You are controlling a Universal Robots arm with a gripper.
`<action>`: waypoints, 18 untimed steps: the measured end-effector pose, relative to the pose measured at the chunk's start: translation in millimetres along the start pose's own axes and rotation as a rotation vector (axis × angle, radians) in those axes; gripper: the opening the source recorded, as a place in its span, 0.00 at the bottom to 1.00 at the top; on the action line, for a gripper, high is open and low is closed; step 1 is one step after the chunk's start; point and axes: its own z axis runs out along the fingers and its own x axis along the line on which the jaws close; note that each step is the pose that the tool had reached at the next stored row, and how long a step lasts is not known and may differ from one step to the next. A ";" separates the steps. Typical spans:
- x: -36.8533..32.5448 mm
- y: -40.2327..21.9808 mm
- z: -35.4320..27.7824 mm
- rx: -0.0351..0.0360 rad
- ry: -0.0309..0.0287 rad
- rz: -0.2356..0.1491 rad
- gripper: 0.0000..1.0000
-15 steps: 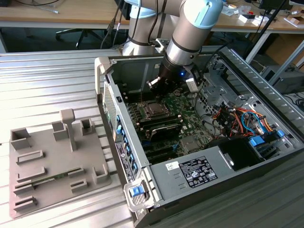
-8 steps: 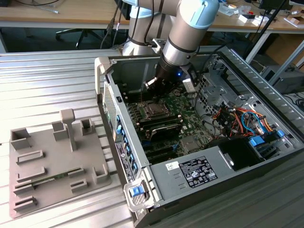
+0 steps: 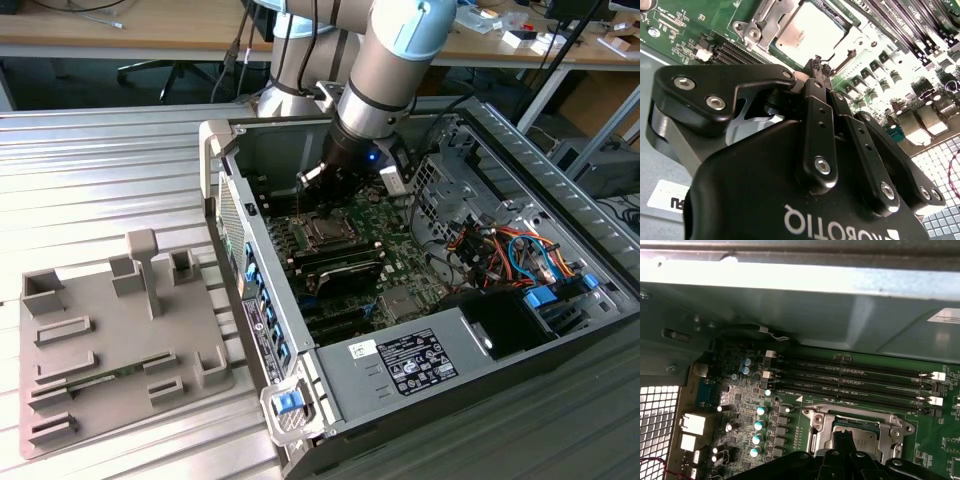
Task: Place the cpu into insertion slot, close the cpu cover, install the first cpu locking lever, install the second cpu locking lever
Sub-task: 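Install the first cpu locking lever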
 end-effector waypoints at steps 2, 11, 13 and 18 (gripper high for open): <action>1.5 0.1 0.1 0.0000 0.0000 0.000 0.11; 6.5 0.8 0.4 0.0000 0.0000 0.000 0.11; 7.5 0.9 0.5 0.0001 0.0000 0.000 0.11; 10.2 1.2 0.6 0.0000 -0.0004 0.000 0.11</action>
